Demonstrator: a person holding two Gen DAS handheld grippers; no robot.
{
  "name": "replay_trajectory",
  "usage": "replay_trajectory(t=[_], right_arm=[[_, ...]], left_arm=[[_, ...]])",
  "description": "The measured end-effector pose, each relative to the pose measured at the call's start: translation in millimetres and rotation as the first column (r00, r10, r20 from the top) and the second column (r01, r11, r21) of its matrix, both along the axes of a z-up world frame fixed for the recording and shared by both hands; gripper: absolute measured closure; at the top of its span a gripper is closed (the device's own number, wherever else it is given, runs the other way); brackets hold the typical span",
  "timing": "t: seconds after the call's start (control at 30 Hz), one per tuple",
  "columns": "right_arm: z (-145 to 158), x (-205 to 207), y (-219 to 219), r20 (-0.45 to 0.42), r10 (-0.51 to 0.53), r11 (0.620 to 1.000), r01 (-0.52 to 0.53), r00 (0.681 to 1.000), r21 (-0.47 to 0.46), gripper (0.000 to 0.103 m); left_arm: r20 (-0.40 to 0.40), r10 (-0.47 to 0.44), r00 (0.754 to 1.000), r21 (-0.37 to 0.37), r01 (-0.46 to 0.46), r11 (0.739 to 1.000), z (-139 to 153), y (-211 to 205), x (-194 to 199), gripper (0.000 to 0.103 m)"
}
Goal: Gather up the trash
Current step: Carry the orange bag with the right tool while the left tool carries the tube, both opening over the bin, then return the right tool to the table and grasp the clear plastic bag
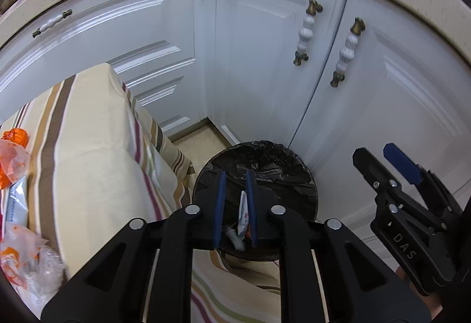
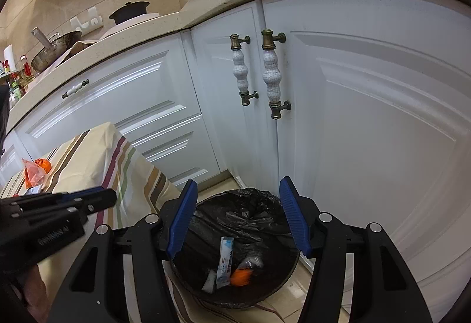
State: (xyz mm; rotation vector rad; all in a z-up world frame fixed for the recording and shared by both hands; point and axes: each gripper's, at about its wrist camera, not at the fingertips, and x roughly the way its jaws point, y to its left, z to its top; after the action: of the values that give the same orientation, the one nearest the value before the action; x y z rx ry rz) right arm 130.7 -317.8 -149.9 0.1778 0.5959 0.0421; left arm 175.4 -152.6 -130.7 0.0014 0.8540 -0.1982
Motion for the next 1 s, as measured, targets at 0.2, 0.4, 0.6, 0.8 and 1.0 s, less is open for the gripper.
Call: replay_trajectory(t=[0.2, 0.4, 0.6, 0.8, 1.0], right_arm=[[13, -12, 15, 0.015, 0.018, 1.000, -0.018, 1.000, 0.004, 0.046], [32, -28, 46, 0.042, 0.062, 0.998, -0.062, 0.997, -0.006, 0.046], [47, -42, 84, 0.055, 0.121, 0.993, -0.120, 0.991, -0.006, 0.046], [58, -56, 133, 0.071, 0.207, 0.978, -0.207, 0.976, -0.020, 0.046], [56, -67, 179, 0.052, 0.293, 0.956, -0.292, 0.955, -0.029, 0.046]], left_arm=[[0.065, 0.027, 0.998, -0.011, -0.027, 1.000, 24, 27, -23, 0.063], [0.105, 0.083, 0.991, -0.017, -0.082, 0.996, 47, 75, -54, 0.063], [0.141, 0.184, 0.973, -0.001, -0.186, 0.983, 64, 139, -88, 0.061], [0.152, 0.320, 0.935, 0.022, -0.327, 0.945, 66, 214, -124, 0.061], [0.134, 0.445, 0.886, 0.029, -0.452, 0.892, 57, 282, -156, 0.061]])
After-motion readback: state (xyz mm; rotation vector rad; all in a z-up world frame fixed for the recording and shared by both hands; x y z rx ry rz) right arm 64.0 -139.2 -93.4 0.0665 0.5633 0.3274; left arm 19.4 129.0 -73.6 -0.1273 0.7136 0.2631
